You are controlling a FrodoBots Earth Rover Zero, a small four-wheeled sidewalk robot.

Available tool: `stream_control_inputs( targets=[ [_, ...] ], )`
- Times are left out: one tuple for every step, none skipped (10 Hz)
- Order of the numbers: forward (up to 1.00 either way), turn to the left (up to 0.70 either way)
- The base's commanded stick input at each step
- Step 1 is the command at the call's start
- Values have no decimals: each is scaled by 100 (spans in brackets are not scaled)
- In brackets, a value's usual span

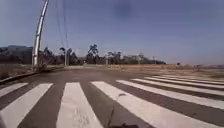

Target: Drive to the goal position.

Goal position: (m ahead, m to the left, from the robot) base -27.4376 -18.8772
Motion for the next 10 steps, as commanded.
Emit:
stream_control_inputs(
  targets=[
    [70, 0],
    [70, 0],
    [70, 0],
    [70, 0],
    [0, 0],
    [0, 0],
    [0, 0],
    [0, 0],
    [0, 0],
    [0, 0]
  ],
)
